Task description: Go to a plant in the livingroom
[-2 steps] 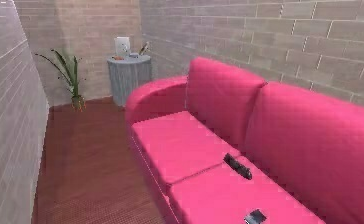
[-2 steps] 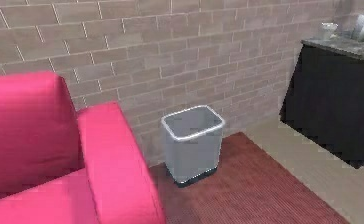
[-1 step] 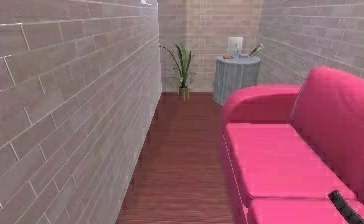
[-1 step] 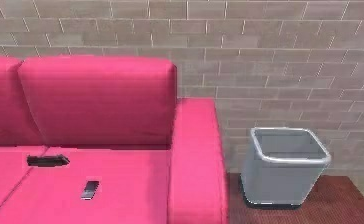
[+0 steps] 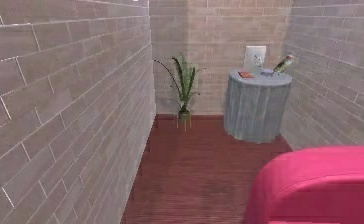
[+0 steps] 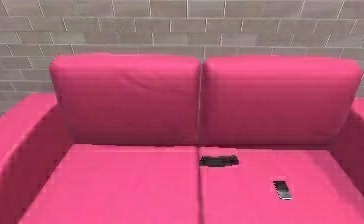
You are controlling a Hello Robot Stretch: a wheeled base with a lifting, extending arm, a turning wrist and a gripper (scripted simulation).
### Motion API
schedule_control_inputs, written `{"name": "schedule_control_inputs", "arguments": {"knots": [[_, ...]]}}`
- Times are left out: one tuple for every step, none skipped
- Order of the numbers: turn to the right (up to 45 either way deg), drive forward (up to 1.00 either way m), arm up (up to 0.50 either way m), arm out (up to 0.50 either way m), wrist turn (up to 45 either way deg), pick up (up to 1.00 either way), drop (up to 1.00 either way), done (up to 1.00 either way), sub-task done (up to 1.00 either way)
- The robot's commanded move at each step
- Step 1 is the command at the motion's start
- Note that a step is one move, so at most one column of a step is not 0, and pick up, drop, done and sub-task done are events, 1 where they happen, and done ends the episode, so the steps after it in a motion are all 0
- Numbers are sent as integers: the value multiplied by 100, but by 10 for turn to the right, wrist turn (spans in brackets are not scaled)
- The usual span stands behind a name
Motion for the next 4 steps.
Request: {"name": "schedule_control_inputs", "arguments": {"knots": [[0,100,0,0,0,0,0,0,0],[-60,0,0,0,0,0,0,0,0],[0,25,0,0,0,0,0,0,0],[0,0,0,0,0,0,0,100,0]]}}
